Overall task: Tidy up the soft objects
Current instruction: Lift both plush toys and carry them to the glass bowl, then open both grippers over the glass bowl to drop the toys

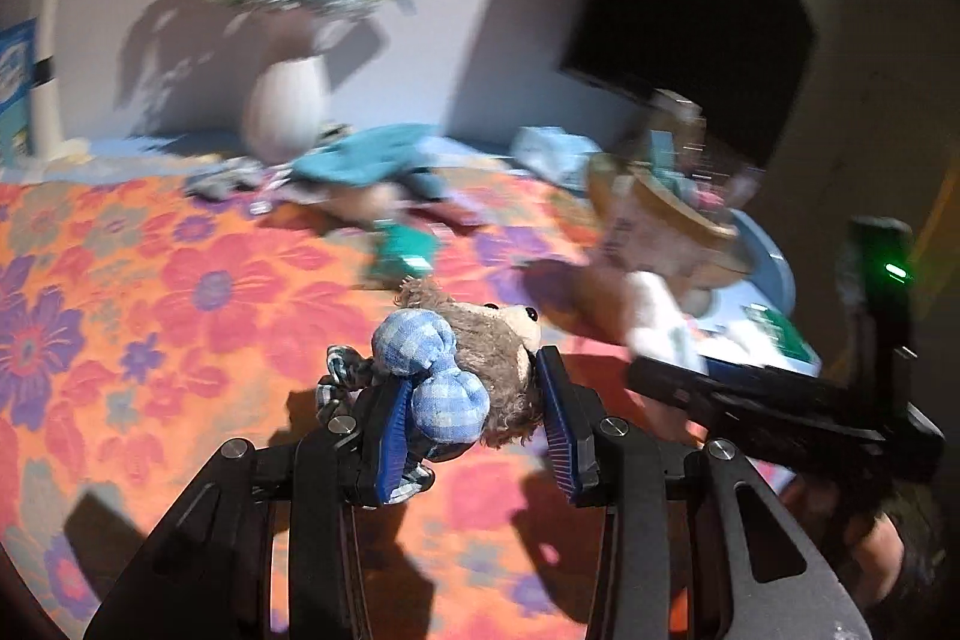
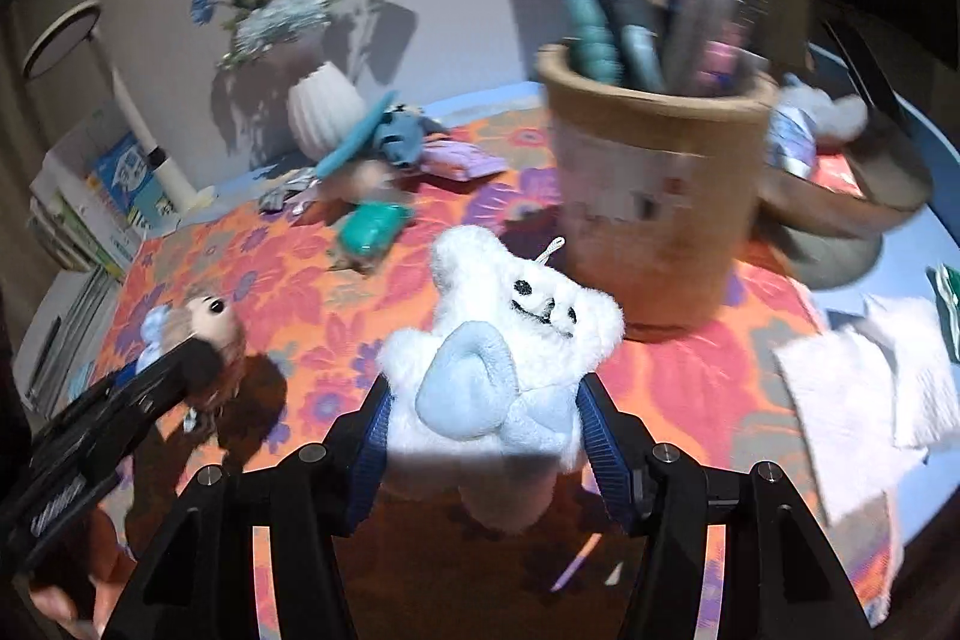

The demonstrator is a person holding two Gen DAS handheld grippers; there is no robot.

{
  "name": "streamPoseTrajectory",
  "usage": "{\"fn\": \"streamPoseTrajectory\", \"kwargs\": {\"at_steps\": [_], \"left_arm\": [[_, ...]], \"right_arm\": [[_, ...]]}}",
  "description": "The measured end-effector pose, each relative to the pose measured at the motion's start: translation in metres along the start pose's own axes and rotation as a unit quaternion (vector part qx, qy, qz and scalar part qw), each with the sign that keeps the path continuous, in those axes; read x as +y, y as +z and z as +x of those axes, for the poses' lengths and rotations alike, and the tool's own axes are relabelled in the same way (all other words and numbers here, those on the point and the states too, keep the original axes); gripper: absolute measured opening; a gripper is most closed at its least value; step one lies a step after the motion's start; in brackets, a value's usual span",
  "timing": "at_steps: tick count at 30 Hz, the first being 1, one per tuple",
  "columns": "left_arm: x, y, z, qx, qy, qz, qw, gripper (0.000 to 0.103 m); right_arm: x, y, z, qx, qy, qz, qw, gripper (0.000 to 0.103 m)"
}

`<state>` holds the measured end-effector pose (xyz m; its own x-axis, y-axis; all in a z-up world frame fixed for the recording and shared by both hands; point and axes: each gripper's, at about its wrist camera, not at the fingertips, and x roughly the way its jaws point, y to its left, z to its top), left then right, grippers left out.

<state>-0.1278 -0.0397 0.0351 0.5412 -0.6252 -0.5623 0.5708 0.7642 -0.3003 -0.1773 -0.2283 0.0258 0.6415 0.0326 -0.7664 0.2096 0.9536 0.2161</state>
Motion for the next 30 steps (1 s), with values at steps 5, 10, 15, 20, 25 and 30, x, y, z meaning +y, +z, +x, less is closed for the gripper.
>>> {"fn": "streamPoseTrajectory", "kwargs": {"at_steps": [5, 10, 15, 20, 25, 30], "left_arm": [[-0.043, 0.001, -0.004, -0.003, -0.072, 0.033, 0.9969, 0.035], [-0.094, 0.018, 0.0, -0.008, -0.112, 0.072, 0.991, 0.035], [-0.146, 0.044, 0.012, -0.007, -0.181, 0.095, 0.9788, 0.035], [-0.194, 0.083, 0.031, -0.001, -0.214, 0.102, 0.9714, 0.035], [-0.225, 0.125, 0.063, 0.014, -0.18, 0.092, 0.9792, 0.036], [-0.242, 0.16, 0.11, 0.061, -0.129, 0.076, 0.9868, 0.035]], "right_arm": [[-0.035, 0.006, -0.031, -0.03, -0.027, 0.034, 0.999, 0.058], [-0.079, 0.017, -0.065, -0.065, -0.051, 0.086, 0.993, 0.058], [-0.123, 0.029, -0.093, -0.092, -0.069, 0.127, 0.985, 0.058], [-0.164, 0.05, -0.119, -0.13, -0.081, 0.16, 0.975, 0.058], [-0.194, 0.075, -0.13, -0.153, -0.085, 0.176, 0.969, 0.058], [-0.21, 0.101, -0.119, -0.159, -0.08, 0.18, 0.967, 0.058]]}}
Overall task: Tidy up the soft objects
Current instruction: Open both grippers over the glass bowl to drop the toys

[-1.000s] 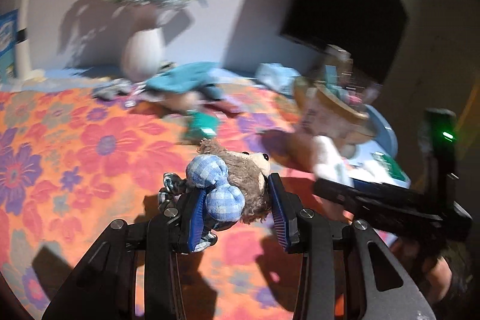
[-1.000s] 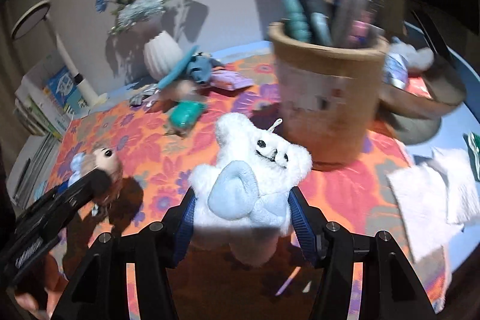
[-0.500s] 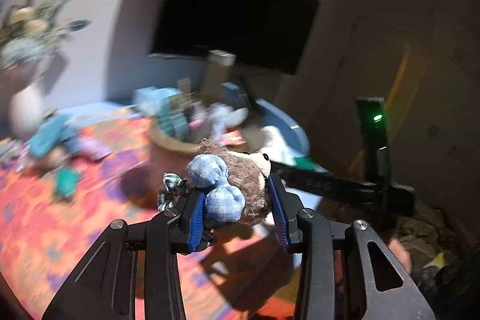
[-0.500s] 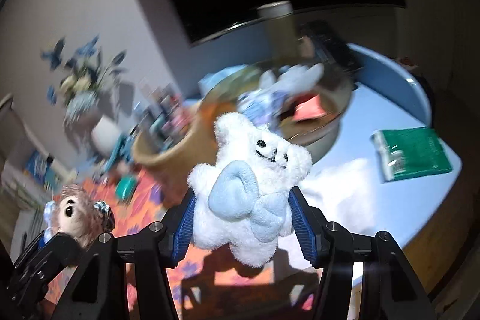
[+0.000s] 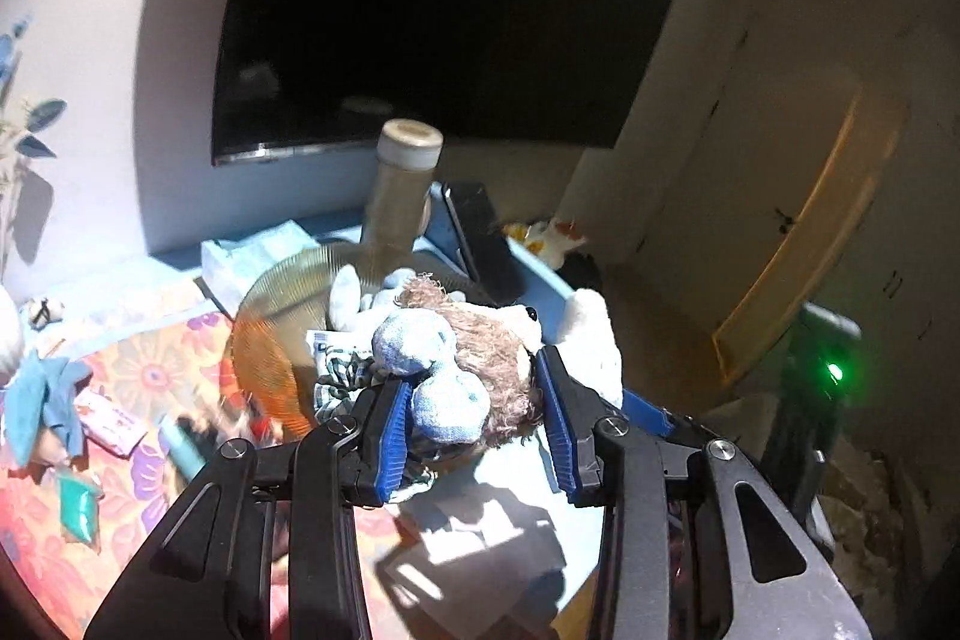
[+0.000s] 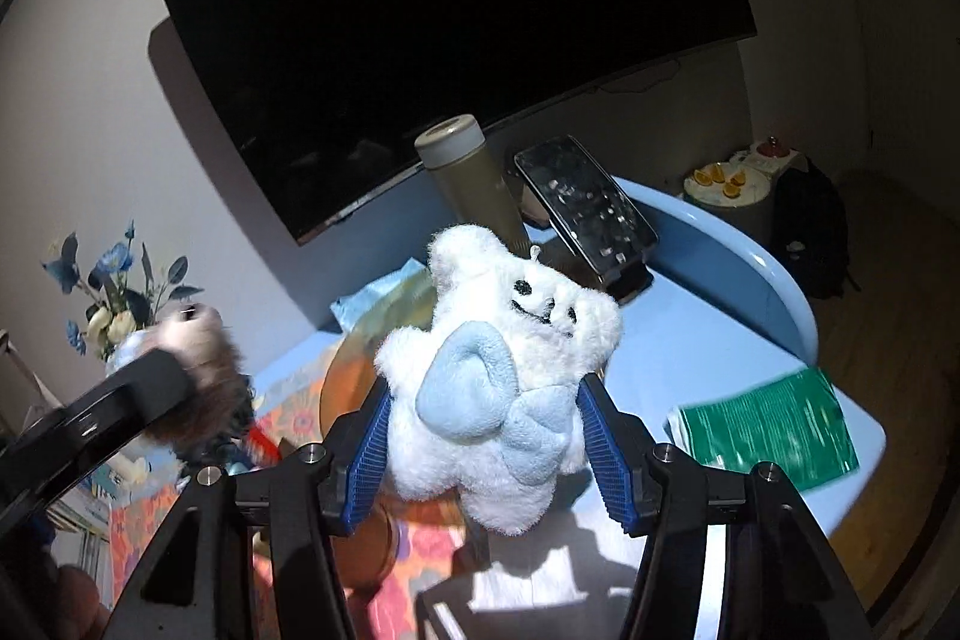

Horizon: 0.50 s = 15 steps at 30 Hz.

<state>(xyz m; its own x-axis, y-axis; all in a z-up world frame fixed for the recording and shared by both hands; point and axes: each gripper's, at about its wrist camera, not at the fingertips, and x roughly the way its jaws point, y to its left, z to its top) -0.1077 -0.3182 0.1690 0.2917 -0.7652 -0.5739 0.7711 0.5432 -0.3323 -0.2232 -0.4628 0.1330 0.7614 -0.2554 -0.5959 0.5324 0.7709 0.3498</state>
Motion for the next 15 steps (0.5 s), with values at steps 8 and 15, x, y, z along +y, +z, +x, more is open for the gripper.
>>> {"fn": "streamPoseTrajectory", "kwargs": {"at_steps": [8, 15], "left_arm": [[0.02, 0.037, 0.035, 0.008, 0.024, -0.023, 0.9994, 0.047], [0.033, 0.037, 0.043, 0.008, 0.003, -0.028, 0.9996, 0.079]], "right_arm": [[0.004, 0.023, 0.045, 0.011, -0.014, -0.015, 1.0, 0.067], [-0.015, 0.021, 0.071, 0.047, -0.015, -0.009, 0.999, 0.076]]}}
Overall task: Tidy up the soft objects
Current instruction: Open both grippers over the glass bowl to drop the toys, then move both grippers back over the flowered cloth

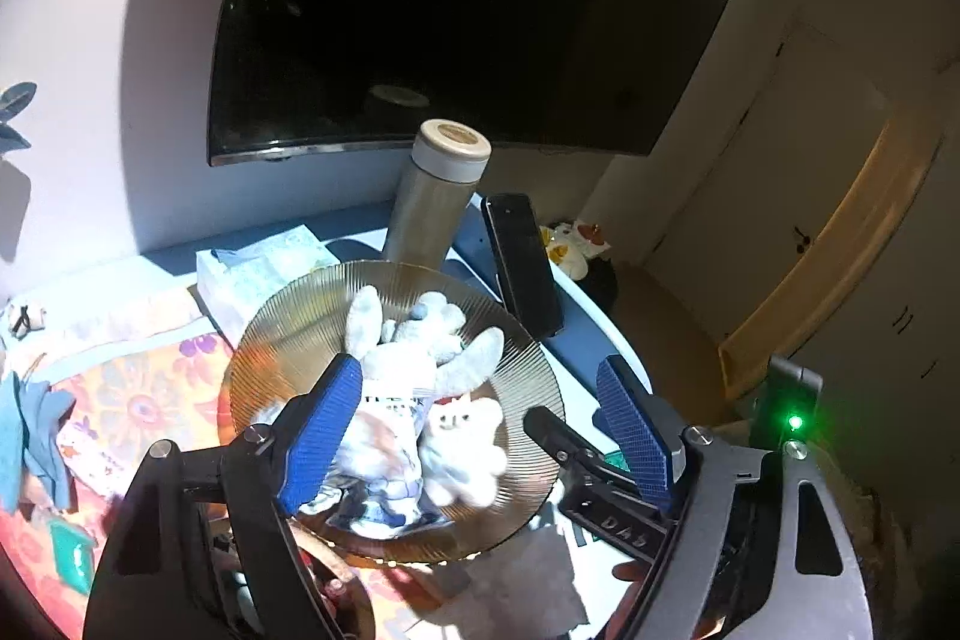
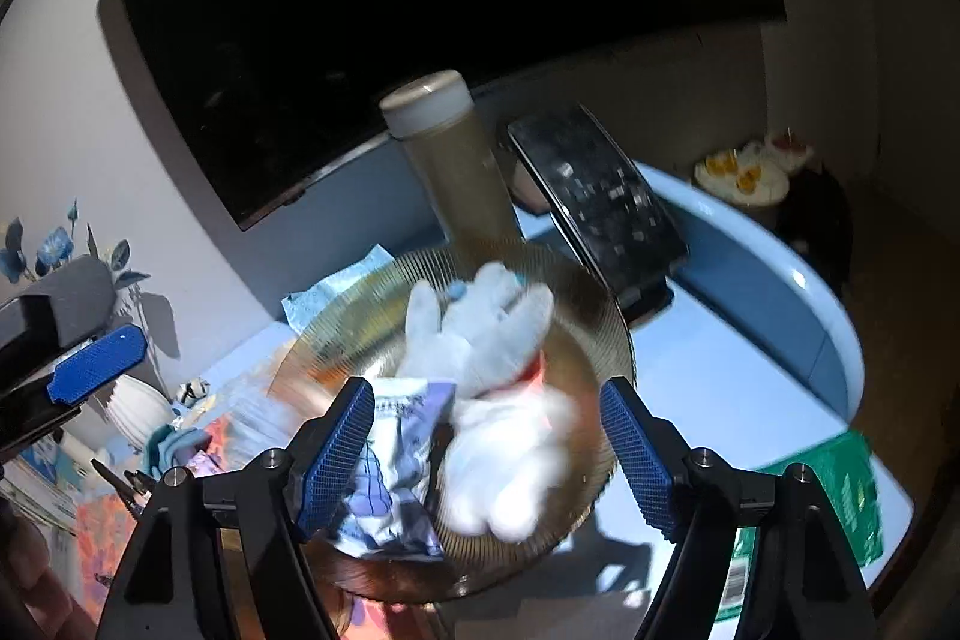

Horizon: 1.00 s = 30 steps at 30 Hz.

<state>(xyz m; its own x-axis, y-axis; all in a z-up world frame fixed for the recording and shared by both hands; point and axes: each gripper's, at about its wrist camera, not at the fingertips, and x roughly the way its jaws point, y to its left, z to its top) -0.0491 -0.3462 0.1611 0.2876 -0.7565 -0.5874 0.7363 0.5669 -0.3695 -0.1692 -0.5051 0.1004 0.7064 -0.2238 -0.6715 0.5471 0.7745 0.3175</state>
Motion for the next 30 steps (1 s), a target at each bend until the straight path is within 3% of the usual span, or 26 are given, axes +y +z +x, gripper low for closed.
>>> {"fn": "streamPoseTrajectory", "kwargs": {"at_steps": [5, 9, 16, 20, 26, 28, 30], "left_arm": [[0.002, -0.006, -0.027, -0.017, -0.005, 0.007, 0.9998, 0.079], [0.001, -0.013, -0.062, -0.041, 0.011, 0.033, 0.9986, 0.079], [0.019, -0.026, -0.148, -0.091, 0.076, 0.047, 0.9918, 0.079], [0.049, -0.035, -0.205, -0.119, 0.154, 0.046, 0.9797, 0.079], [0.109, -0.054, -0.276, -0.151, 0.266, 0.008, 0.9519, 0.084], [0.128, -0.061, -0.288, -0.157, 0.283, -0.005, 0.946, 0.087], [0.152, -0.07, -0.295, -0.155, 0.284, -0.027, 0.9457, 0.087]], "right_arm": [[-0.006, -0.009, -0.012, 0.002, -0.001, 0.008, 1.0, 0.076], [0.002, -0.018, -0.03, 0.0, 0.009, 0.008, 1.0, 0.076], [0.051, -0.043, -0.051, -0.005, 0.013, -0.056, 0.998, 0.082], [0.083, -0.071, -0.061, -0.005, 0.038, -0.095, 0.995, 0.082], [0.135, -0.116, -0.079, -0.028, 0.104, -0.181, 0.978, 0.082], [0.161, -0.13, -0.083, -0.024, 0.133, -0.211, 0.968, 0.087], [0.181, -0.141, -0.08, -0.011, 0.153, -0.231, 0.961, 0.088]]}}
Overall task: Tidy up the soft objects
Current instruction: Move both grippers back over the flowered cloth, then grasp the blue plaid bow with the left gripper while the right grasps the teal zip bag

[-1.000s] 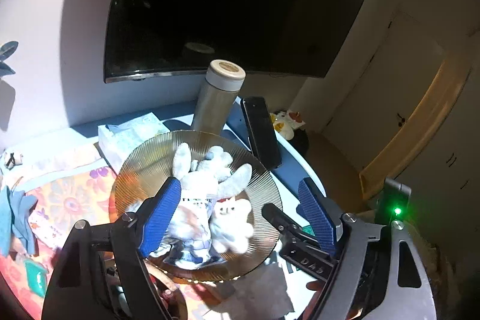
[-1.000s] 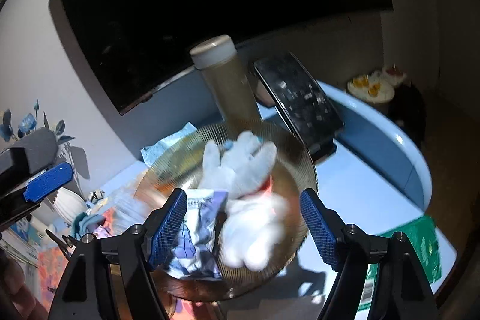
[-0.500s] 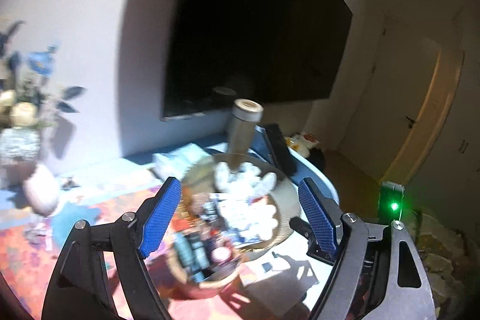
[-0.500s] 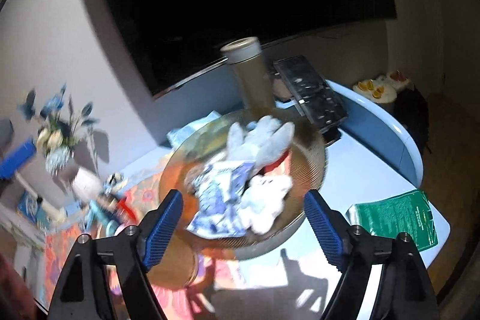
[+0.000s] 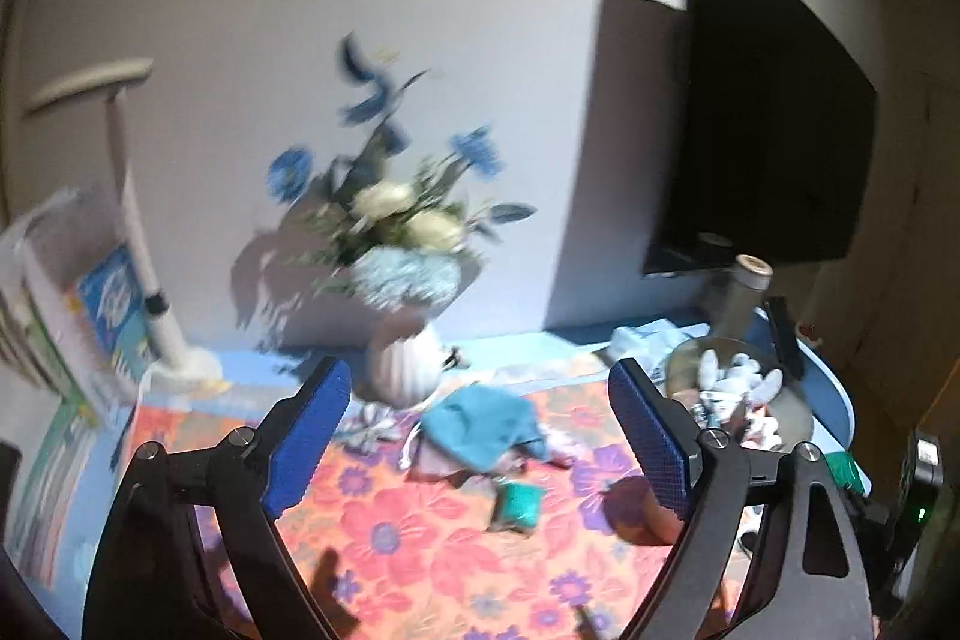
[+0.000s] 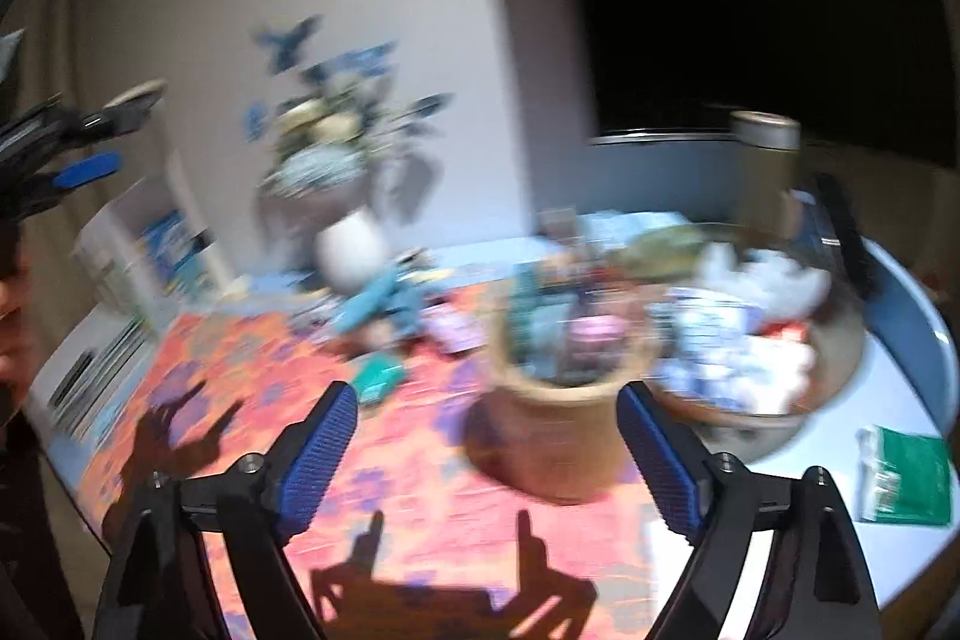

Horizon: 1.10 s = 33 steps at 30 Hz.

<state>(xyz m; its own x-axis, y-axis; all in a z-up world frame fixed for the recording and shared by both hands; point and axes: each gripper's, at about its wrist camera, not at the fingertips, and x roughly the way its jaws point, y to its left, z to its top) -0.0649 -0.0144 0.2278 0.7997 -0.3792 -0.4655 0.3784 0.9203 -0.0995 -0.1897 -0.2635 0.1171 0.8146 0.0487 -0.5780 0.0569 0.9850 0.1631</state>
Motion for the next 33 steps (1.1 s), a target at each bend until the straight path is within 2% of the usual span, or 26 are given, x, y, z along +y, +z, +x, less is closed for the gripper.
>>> {"fn": "streamPoseTrajectory", "kwargs": {"at_steps": [3, 6, 10, 12, 14, 17, 22, 25, 27, 33], "left_arm": [[0.026, -0.015, 0.023, 0.024, -0.001, -0.021, 0.9995, 0.087], [0.033, -0.033, 0.051, 0.051, 0.0, -0.007, 0.9986, 0.087], [0.045, -0.059, 0.094, 0.089, 0.013, -0.009, 0.9959, 0.087], [0.064, -0.069, 0.117, 0.106, 0.021, -0.038, 0.9934, 0.087], [0.084, -0.08, 0.143, 0.122, 0.05, -0.063, 0.9893, 0.087], [0.1, -0.096, 0.184, 0.145, 0.081, -0.051, 0.9848, 0.087], [0.12, -0.113, 0.243, 0.19, 0.071, -0.059, 0.9775, 0.087], [0.125, -0.114, 0.272, 0.207, 0.069, -0.066, 0.9737, 0.087], [0.12, -0.113, 0.284, 0.214, 0.078, -0.053, 0.9721, 0.087], [0.114, -0.111, 0.302, 0.223, 0.088, -0.038, 0.9702, 0.086]], "right_arm": [[0.032, -0.006, 0.029, 0.038, 0.05, -0.009, 0.998, 0.088], [0.057, -0.014, 0.064, 0.084, 0.08, -0.014, 0.993, 0.088], [0.077, -0.022, 0.115, 0.141, 0.064, -0.021, 0.988, 0.088], [0.074, -0.022, 0.14, 0.168, 0.063, -0.002, 0.984, 0.088], [0.066, -0.022, 0.158, 0.185, 0.058, 0.016, 0.981, 0.088], [0.057, -0.02, 0.182, 0.19, 0.05, 0.044, 0.979, 0.088], [0.053, -0.026, 0.216, 0.203, 0.04, 0.073, 0.976, 0.088], [0.067, -0.022, 0.224, 0.194, 0.019, 0.037, 0.98, 0.089], [0.072, -0.018, 0.231, 0.195, 0.006, 0.024, 0.98, 0.089], [0.087, -0.012, 0.25, 0.189, -0.037, -0.001, 0.981, 0.091]]}}
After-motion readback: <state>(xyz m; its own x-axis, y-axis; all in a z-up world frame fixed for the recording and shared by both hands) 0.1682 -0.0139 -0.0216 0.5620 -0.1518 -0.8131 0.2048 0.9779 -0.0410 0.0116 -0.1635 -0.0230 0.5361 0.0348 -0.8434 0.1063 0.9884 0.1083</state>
